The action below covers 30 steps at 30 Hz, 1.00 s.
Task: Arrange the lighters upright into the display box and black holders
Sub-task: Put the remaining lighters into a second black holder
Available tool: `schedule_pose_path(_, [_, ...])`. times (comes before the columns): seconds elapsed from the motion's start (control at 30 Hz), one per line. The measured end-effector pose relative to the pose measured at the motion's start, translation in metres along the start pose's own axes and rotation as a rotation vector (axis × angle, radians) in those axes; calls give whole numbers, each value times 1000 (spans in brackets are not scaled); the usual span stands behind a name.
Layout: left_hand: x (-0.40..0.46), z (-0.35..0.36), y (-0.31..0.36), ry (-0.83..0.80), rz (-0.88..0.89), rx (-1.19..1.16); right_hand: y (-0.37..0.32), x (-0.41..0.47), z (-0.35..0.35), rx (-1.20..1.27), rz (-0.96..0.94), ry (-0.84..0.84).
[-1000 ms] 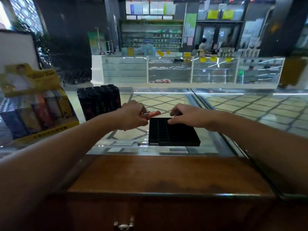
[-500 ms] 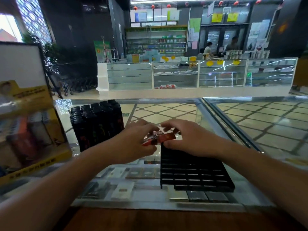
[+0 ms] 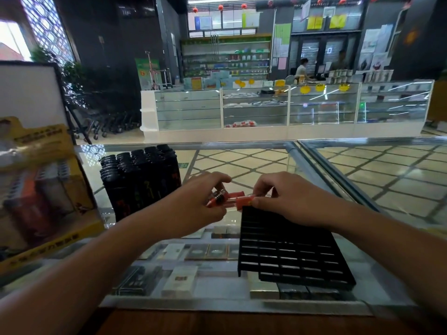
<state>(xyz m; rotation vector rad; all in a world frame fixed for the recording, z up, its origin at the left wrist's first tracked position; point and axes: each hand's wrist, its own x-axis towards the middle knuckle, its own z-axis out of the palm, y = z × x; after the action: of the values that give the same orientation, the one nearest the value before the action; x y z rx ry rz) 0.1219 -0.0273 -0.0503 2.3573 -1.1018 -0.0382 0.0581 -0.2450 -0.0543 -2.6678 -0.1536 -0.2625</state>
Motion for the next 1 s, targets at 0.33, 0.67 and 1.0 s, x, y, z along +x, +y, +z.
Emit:
schedule_pose_path(0.33, [-2, -3, 2, -62, -9, 2, 4, -1, -6, 181, -29, 94])
schedule_pose_path(0.67, [-1, 3, 3, -81, -46, -26, -3, -3, -10, 78, -91, 140])
schedule_pose_path(1.0, [-3, 14, 21, 265, 50, -372, -22, -10, -17, 574, -243, 363])
